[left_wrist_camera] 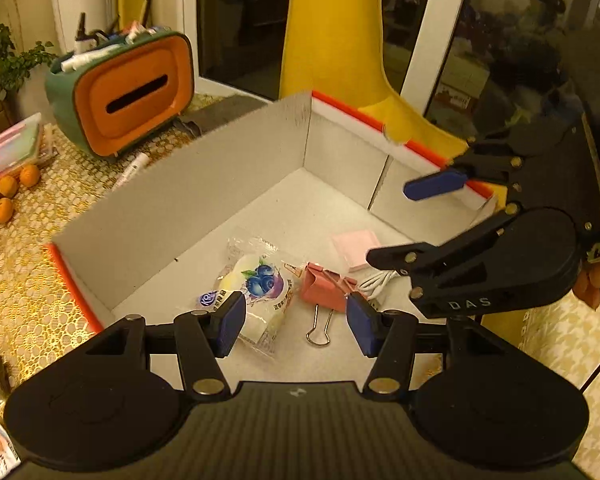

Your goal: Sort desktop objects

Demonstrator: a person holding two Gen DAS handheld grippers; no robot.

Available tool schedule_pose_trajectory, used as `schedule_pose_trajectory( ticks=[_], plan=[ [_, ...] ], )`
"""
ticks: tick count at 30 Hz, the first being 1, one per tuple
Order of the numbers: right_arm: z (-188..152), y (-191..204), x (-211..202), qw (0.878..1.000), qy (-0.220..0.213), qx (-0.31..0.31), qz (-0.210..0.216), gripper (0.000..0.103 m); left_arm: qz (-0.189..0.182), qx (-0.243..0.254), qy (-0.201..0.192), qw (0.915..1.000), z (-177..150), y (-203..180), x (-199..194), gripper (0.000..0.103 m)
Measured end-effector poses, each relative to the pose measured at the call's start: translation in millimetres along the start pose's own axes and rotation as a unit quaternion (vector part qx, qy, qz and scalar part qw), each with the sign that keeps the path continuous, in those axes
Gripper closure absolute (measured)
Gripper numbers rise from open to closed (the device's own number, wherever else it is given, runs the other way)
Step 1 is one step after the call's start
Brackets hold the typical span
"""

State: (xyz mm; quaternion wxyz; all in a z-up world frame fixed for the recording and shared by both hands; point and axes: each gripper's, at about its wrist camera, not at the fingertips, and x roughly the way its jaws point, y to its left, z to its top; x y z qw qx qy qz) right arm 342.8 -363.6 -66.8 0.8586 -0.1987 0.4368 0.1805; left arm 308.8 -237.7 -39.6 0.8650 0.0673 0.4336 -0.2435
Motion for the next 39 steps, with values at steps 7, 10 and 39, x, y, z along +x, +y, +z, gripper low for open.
schedule_pose_trajectory(
  ticks=[7,10,39],
  plan=[
    [-6.8,3.6,-24.2,0.999,-0.023,0.026,0.010,0.038,0.005,-0.001,-0.026,0.9996,-4.8,-1.4,-30.6,0.048],
    [-10.1,5.7,-36.3,0.999,-0.033,0.037,0.016,0.035,0.007,-0.003,-0.035,0.9993,-9.3,-2.0,-42.2,0.048],
    [-23.4,104.7,-114.2,0.991,-0.109,0.019,0.071,0.019,0.043,-0.061,-0.113,0.9908,-94.4,42.5,-167.2,0.041]
  ],
)
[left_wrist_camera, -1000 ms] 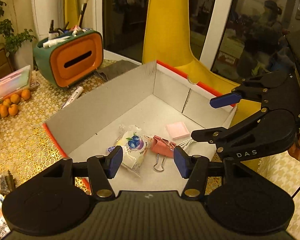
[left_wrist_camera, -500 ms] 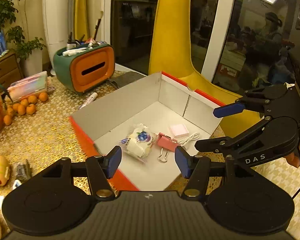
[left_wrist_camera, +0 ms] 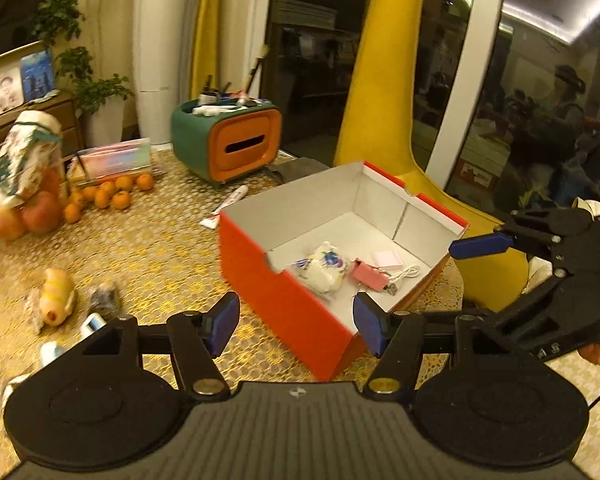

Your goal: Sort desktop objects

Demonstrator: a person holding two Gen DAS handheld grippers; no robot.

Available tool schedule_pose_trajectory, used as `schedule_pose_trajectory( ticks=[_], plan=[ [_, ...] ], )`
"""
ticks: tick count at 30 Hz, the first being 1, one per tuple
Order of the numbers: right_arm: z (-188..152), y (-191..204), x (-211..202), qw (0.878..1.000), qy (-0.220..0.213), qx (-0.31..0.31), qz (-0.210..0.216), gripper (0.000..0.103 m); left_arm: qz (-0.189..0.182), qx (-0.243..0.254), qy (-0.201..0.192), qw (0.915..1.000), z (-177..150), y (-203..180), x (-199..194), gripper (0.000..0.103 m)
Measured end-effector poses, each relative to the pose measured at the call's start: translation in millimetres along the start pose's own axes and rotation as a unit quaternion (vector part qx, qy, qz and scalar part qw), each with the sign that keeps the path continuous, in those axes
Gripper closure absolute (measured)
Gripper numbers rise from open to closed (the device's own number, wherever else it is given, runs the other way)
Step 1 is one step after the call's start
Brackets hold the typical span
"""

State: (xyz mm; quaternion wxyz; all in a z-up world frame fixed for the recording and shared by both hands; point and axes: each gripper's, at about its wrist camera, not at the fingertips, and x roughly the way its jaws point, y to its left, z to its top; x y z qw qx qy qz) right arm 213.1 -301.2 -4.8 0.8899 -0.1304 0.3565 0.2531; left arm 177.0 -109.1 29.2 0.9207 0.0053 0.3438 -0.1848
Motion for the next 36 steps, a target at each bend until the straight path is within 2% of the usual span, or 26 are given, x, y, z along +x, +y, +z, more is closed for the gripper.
schedule_pose_trajectory(
  ticks=[2,6,9,12,14,23,27,29,36],
  plan=[
    [0.9,12.1,-3.4,1.000,-0.007,-0.004,0.009,0.018,0.005,-0.005,-0.004,1.0000,-4.7,7.5,-9.1,0.041],
    [2.2,35.5,-6.6,0.999,-0.019,-0.006,0.025,0.014,0.014,-0.018,-0.012,0.9997,-14.6,24.0,-26.7,0.033],
    [3.1,53.6,-6.2,0.999,-0.025,-0.010,0.033,0.010,0.024,-0.028,-0.016,0.9992,-22.1,37.4,-38.7,0.031],
    [3.5,70.6,-4.1,0.999,-0.029,-0.013,0.041,0.007,0.034,-0.042,-0.020,0.9984,-30.4,53.0,-49.6,0.023],
    [3.4,83.1,-3.9,0.998,-0.033,-0.015,0.045,0.006,0.041,-0.049,-0.022,0.9977,-35.8,63.5,-56.1,0.022],
    [3.0,133.5,7.2,0.997,-0.038,-0.033,0.053,0.005,0.071,-0.077,-0.017,0.9944,-62.7,109.5,-73.6,0.012],
    [4.2,149.3,15.9,0.997,-0.039,-0.034,0.055,0.005,0.083,-0.087,-0.017,0.9926,-74.3,129.9,-78.1,0.010],
    [5.4,156.5,21.1,0.997,-0.038,-0.034,0.056,0.005,0.085,-0.094,-0.021,0.9917,-79.9,140.6,-80.9,0.000],
    [11.4,178.5,42.0,0.996,-0.035,-0.048,0.064,0.003,0.104,-0.098,-0.008,0.9897,-90.4,171.8,-71.7,0.000]
  ],
)
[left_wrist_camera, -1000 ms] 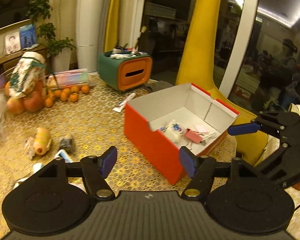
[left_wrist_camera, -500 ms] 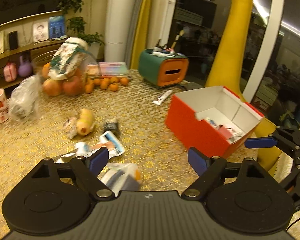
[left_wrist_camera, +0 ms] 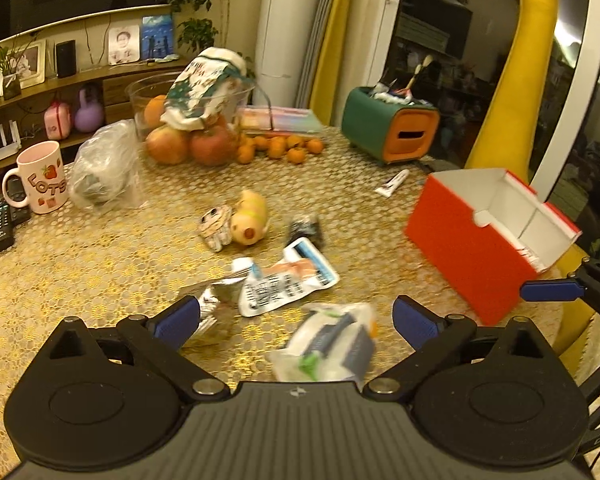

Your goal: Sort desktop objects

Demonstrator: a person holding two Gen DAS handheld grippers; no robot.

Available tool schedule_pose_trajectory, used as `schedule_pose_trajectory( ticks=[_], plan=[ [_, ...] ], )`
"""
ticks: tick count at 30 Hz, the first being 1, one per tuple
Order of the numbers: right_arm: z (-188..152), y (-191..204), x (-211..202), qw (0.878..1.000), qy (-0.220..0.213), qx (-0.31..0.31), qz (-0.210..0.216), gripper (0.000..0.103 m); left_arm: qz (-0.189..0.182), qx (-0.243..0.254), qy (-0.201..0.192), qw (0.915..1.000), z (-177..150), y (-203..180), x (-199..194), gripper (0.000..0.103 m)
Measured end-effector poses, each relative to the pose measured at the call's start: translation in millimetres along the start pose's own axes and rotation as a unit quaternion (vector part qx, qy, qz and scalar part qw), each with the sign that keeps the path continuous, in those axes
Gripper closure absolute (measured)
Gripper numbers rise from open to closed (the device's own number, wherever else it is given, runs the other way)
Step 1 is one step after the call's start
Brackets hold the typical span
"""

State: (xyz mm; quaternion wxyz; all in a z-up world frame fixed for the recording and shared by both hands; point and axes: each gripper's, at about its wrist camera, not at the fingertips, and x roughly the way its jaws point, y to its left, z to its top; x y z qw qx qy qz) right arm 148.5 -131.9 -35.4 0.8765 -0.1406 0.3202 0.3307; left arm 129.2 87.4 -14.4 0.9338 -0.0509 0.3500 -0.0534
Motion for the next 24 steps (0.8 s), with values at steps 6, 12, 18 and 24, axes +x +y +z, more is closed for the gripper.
schedule_pose_trajectory(
  ticks=[6,12,18,24],
  plan=[
    [1.7,11.6,27.5,1.000,0.012,-0.005,0.007,0.003,0.028,0.011,0.002,0.9995,-4.4,16.4,23.6,0.000],
    [2.1,22.1,57.8,0.999,0.028,-0.017,0.012,0.001,0.052,0.005,0.020,0.9984,-11.2,36.6,47.5,0.000],
    [21.1,18.2,80.9,0.999,0.036,0.037,-0.004,0.001,0.057,-0.011,0.030,0.9979,-8.8,53.9,59.0,0.000],
    [29.7,12.7,109.2,0.991,0.061,0.116,-0.034,0.001,0.063,0.000,0.032,0.9975,-2.5,58.7,69.1,0.000]
  ],
)
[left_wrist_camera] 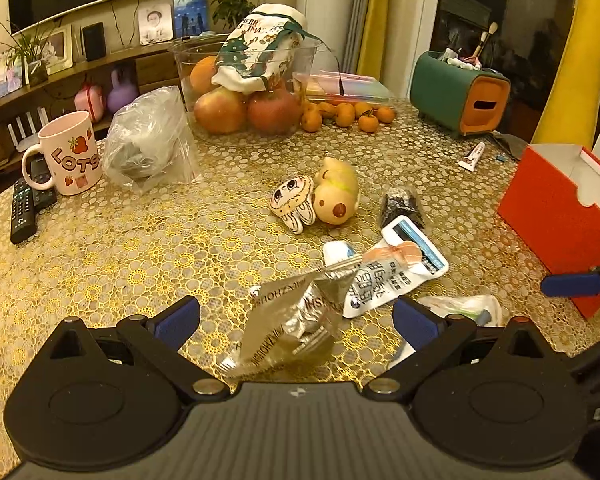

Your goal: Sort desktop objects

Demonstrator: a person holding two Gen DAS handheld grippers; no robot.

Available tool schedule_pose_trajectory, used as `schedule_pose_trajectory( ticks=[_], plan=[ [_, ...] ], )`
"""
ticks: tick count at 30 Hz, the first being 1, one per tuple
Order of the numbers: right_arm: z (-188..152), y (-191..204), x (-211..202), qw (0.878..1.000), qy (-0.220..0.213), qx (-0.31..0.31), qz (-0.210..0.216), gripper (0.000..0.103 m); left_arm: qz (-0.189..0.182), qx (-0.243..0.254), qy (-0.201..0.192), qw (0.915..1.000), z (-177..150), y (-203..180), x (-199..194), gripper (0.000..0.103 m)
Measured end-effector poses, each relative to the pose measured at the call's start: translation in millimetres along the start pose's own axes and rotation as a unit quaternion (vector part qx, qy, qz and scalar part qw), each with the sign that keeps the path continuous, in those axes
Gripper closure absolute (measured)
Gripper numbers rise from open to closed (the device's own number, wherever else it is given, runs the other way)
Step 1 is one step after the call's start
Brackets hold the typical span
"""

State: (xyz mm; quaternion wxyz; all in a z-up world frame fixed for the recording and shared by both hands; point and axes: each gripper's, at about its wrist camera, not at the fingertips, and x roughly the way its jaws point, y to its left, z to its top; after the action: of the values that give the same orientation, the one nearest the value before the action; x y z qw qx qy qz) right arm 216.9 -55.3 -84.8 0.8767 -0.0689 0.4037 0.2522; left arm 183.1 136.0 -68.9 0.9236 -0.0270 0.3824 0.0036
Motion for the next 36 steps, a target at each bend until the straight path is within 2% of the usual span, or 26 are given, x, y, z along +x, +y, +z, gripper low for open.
schedule_pose_trajectory(
  ticks=[6,13,17,20,27,30,32,36],
  plan=[
    [2.9,-1.3,20.5,0.997,0.024,0.065,-0.030,0.001,0.007,0.005,0.008,0.9999,1.4,3.8,13.5,0.000],
    [-3.2,10.4,37.2,0.993,0.051,0.077,-0.073,0.001,0.015,0.013,0.018,0.9996,-2.7,5.8,27.9,0.000],
    [-14.1,12.9,46.0,0.992,0.078,0.080,-0.065,0.004,0.021,0.026,0.021,0.9992,-5.0,2.2,36.2,0.000],
    [-20.7,14.3,46.9,0.992,0.083,0.075,-0.057,0.005,0.026,0.029,0.026,0.9989,-5.0,1.0,44.1,0.000],
    [-22.4,14.0,43.9,0.994,0.083,0.065,-0.040,0.011,0.029,0.019,0.041,0.9986,-8.6,4.3,62.5,0.001],
    [-21.4,15.4,43.0,0.994,0.079,0.061,-0.037,0.017,0.031,0.024,0.041,0.9984,-11.0,2.7,64.6,0.001],
    [-21.3,14.0,42.0,0.995,0.076,0.062,-0.035,0.023,0.032,0.027,0.039,0.9983,-11.7,1.2,64.6,0.004],
    [-21.1,12.0,39.6,0.995,0.068,0.066,-0.033,0.032,0.030,0.031,0.044,0.9981,-12.9,-1.9,65.2,0.021]
  ],
)
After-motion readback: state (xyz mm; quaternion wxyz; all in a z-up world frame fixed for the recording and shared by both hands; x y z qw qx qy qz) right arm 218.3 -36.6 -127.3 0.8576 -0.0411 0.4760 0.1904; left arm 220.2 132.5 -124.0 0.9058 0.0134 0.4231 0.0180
